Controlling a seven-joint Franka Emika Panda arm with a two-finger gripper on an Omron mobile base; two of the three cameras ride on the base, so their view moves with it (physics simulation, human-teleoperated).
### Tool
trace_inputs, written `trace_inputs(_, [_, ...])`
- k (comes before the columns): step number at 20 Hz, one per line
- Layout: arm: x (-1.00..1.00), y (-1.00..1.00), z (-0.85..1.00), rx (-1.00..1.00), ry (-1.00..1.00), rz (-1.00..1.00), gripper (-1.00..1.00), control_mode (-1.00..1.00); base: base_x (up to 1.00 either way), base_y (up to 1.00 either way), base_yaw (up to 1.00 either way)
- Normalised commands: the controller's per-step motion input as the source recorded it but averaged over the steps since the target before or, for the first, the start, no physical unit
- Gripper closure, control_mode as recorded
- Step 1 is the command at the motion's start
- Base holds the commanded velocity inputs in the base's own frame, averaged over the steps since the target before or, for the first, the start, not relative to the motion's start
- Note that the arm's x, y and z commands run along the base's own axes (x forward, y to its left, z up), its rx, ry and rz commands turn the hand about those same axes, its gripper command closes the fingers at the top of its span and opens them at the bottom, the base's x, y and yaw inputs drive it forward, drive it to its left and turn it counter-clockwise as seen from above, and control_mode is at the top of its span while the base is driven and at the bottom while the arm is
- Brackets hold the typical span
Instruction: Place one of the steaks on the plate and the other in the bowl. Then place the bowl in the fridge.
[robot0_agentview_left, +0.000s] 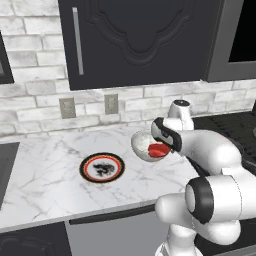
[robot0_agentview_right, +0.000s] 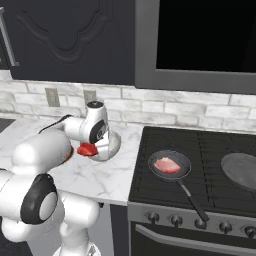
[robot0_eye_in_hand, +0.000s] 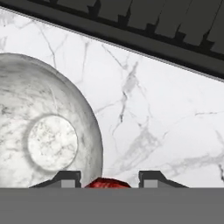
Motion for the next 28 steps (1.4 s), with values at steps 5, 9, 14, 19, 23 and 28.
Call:
trace_inputs(5, [0.97,0.0,0.0,0.04,0.04,0.0,1.0,-1.0,0.0,0.0,0.0])
trace_inputs(9, [0.93,0.0,0.0,0.01,0.01,0.0,1.0,-1.0,0.0,0.0,0.0])
trace_inputs(14, [0.64,0.05,-0.15,0.0,0.0,0.0,1.0,-1.0,0.0,0.0,0.0])
trace_inputs(19, [0.42,0.1,-0.35,0.0,0.0,0.0,1.0,-1.0,0.0,0.0,0.0])
trace_inputs(23, [0.34,0.03,-0.39,0.0,0.0,0.0,1.0,-1.0,0.0,0.0,0.0])
trace_inputs(28, [0.22,0.01,-0.33,0.0,0.0,0.0,1.0,-1.0,0.0,0.0,0.0])
